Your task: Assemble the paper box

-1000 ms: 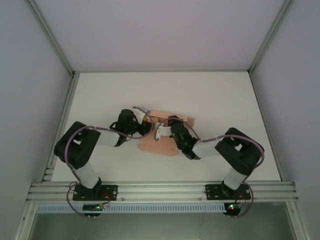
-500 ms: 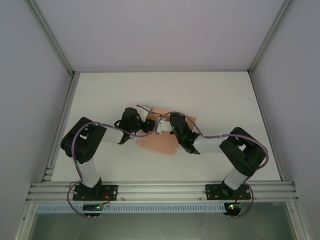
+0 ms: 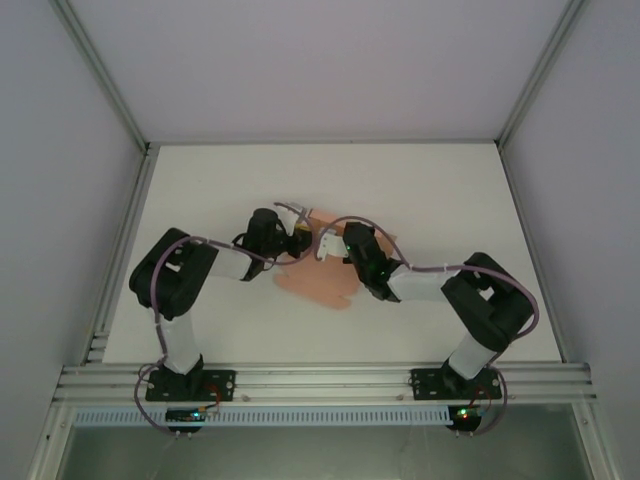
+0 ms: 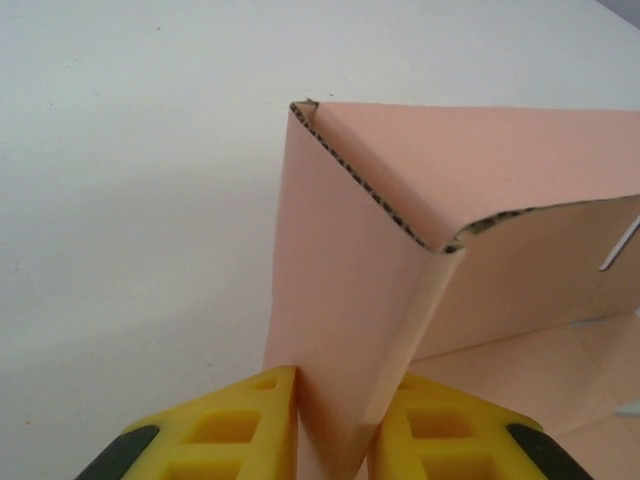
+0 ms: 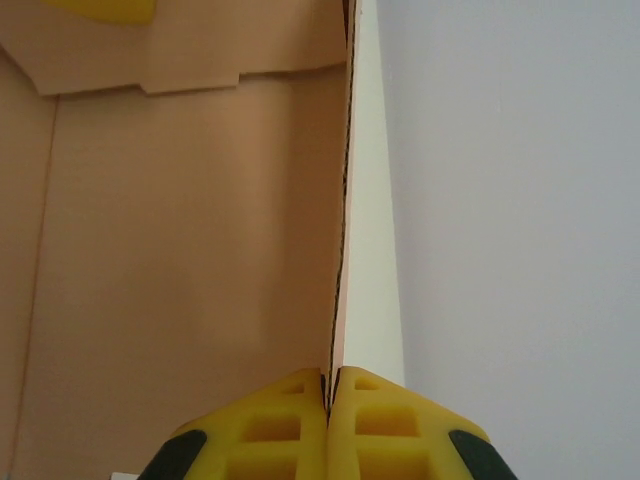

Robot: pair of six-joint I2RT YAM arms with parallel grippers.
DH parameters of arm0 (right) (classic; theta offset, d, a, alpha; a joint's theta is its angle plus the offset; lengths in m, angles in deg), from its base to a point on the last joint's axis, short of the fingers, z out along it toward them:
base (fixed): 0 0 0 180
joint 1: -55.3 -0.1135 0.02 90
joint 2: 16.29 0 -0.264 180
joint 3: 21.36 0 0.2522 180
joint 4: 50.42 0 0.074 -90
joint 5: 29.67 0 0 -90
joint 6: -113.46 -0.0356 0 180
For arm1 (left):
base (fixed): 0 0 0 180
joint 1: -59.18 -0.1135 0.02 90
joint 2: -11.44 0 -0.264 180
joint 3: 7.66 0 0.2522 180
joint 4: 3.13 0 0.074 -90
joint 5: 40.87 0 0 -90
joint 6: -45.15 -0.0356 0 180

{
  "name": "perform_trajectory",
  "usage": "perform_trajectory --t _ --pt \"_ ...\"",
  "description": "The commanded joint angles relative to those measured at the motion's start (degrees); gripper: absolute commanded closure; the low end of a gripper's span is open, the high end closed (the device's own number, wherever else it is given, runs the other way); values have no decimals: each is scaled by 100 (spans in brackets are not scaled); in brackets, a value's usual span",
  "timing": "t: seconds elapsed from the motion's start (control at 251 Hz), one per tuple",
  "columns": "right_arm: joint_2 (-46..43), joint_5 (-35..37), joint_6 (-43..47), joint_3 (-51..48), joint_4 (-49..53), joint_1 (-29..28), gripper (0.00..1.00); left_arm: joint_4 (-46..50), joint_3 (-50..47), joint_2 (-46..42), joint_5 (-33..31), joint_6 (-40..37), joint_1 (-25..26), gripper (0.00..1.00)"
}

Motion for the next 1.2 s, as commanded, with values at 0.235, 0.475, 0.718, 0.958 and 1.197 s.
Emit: perform_trajectory --t 0.235,0.475,0.718,0.958,1.197 --pt "280 -1044 -138 -8 883 -164 100 769 619 251 -1276 -69 283 68" --pt "253 -1031 -176 22 1040 -164 100 734 812 322 -1136 -113 274 84" --pt "266 -867 -345 78 1013 -125 100 1213 853 270 -1987 -20 338 100" --pt "328 -570 -662 167 904 -183 100 1297 797 459 -4104 771 562 100" --pt "315 -536 -888 142 997 -222 100 1295 882 637 -3977 639 642 100"
